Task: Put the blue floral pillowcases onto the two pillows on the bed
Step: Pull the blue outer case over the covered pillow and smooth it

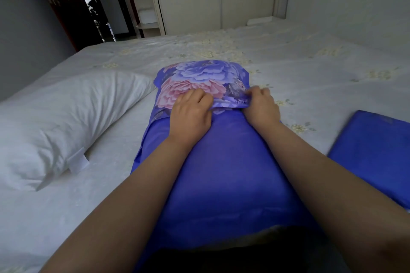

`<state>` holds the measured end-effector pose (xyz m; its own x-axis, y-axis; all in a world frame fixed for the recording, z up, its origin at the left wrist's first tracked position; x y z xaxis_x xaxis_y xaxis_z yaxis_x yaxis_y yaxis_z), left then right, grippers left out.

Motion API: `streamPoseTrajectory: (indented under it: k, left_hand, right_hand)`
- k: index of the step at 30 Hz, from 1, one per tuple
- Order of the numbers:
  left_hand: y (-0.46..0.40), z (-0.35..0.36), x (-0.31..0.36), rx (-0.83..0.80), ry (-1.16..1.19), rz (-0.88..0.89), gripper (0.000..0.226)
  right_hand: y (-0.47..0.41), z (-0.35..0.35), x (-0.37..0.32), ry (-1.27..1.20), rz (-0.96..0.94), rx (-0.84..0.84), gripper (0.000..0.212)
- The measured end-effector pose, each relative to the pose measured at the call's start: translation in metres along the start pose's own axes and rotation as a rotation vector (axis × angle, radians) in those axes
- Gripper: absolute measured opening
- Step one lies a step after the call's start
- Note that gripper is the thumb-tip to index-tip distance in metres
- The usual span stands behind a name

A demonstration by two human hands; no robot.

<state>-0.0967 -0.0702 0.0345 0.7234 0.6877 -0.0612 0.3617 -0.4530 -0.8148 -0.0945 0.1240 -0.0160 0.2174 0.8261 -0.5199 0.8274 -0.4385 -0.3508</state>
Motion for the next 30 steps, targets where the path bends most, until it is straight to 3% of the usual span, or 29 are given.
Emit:
streamPoseTrajectory:
  k: [3,6,8,11,14,16,21,26,30]
  left_hand:
    - [0.008,0.0,0.003,-0.022,-0.02,0.011,0.005]
    - [0.011,0.005,0.012,-0.062,-0.049,0.027,0.009]
    - [0.011,0.01,0.015,-0.079,-0.036,0.021,0.01]
    - [0.01,0.013,0.013,-0.091,-0.033,0.024,0.027]
    - [0.008,0.015,0.01,-0.132,0.002,-0.006,0.036]
    - [0.007,0.012,-0.001,-0.152,-0.04,-0.096,0.03]
    - [0.015,0.016,-0.069,-0.374,-0.141,-0.527,0.028]
    - [0.022,0.005,-0.1,-0.438,0.026,-0.551,0.024]
    - [0.013,-0.006,-0.114,-0.482,0.02,-0.611,0.018]
  right_hand:
    - [0.015,0.009,0.053,-0.188,0.302,-0.023,0.028]
    - [0.039,0.008,0.071,-0.168,0.381,0.037,0.025]
    - [0.044,-0.005,0.063,-0.104,0.274,0.16,0.026]
    - [0.041,-0.027,0.015,-0.093,-0.105,0.306,0.022]
    - [0.039,-0.031,-0.033,-0.025,-0.331,0.253,0.013]
    - [0.041,-0.024,-0.045,-0.018,-0.301,0.161,0.007]
    - [0.051,-0.014,-0.024,0.012,-0.174,0.2,0.011]
    - [0.05,-0.016,-0.022,0.059,-0.169,0.194,0.009]
    - [0.044,-0.024,-0.036,0.026,-0.27,0.272,0.014]
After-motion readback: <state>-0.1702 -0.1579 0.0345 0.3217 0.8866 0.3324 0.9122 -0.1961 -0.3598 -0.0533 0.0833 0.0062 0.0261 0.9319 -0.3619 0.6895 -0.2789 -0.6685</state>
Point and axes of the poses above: each hand's wrist, its own y-axis away from the middle knuckle, its own z-axis out of the palm, x = y × z, the point moved 6 cm from there along -y, towards the middle knuckle, and after that the axes turned 4 degrees about -z, right-handed, at the moved point
